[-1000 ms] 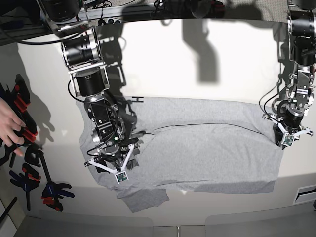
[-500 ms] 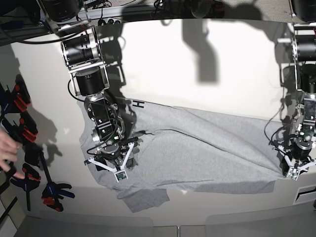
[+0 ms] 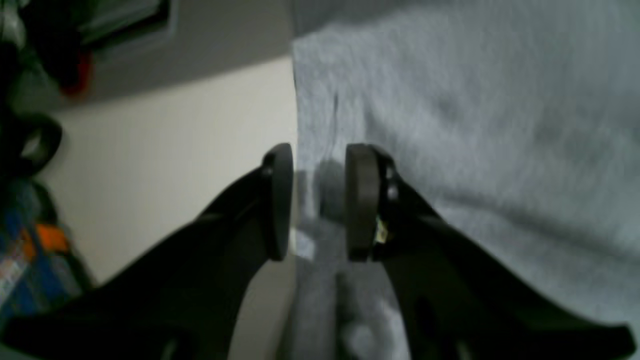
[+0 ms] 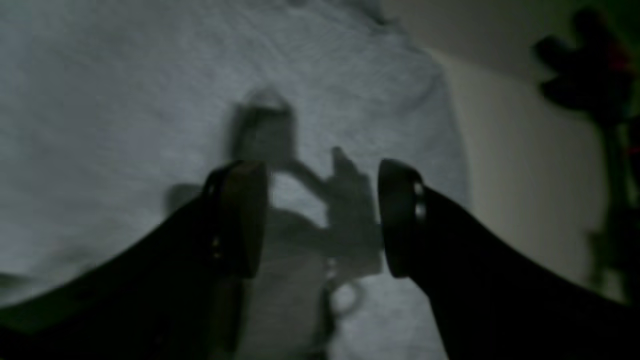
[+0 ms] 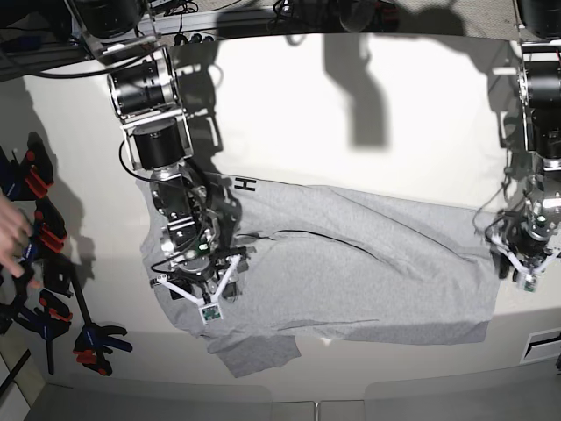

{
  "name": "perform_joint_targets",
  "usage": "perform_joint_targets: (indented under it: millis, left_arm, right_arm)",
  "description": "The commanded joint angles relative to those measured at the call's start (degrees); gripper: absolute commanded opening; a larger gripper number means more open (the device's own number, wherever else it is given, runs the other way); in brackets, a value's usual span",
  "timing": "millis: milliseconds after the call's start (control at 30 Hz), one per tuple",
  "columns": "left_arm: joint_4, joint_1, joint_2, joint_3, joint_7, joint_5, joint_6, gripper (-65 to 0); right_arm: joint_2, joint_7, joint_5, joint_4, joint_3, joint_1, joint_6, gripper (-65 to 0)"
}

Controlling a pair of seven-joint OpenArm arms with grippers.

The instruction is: Fold the T-shirt properly

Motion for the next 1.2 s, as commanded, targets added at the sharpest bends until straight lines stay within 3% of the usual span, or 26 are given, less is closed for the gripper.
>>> perform_joint_targets:
  millis: [0,100,200,267,433,600,767,967,1167]
  left_arm:
    - [2.69,-2.16,-1.03,-0.26,0.66,-4.66,-0.13,-48.8]
    - [7.26,-2.03,-0.96,-0.26,10.67,-16.13,-0.15,-48.8]
    - [8.07,-1.99,-0.96,-0.26,14.78,-19.71,-0.20,-48.8]
    - [7.93,-1.18,-0.96,-0.26,15.52,-19.67,-0.13,-48.8]
    - [7.89,3.54,-0.85,-0.26,14.95,-19.69,-0.11,-48.8]
    - [7.89,8.81,-0.48,-0.26,11.80,-19.67,-0.04,-48.8]
    - [7.89,12.50,-0.17,-0.26,10.95,-19.52,0.11,-48.8]
    - [7.87,14.38,-0.22,-0.26,13.46,-18.05,0.11,-48.8]
    - [7.89,15.78,-0.39,-0.33,20.04,-18.25,0.11,-48.8]
  right_arm:
    - [0.22,1.38,2.16,3.72,0.31,2.69,0.02,-32.6]
    - [0.26,-2.19,8.11,12.70,1.51,2.32,3.21,-32.6]
    - [-0.04,-6.51,14.78,22.01,3.93,-0.17,6.67,-32.6]
    - [-0.22,-7.93,16.39,26.99,5.97,-3.39,8.41,-32.6]
    - [-0.20,-8.02,16.17,30.95,13.90,-14.32,9.05,-32.6]
    - [-0.20,-5.22,15.63,30.80,20.59,-23.98,16.17,-32.6]
    - [-0.17,2.32,12.24,23.41,24.70,-29.90,16.35,-34.8]
    - [0.72,0.26,12.33,20.22,27.61,-29.92,16.41,-35.1]
    - [2.60,-3.87,13.22,20.63,27.61,-30.18,17.44,-35.1]
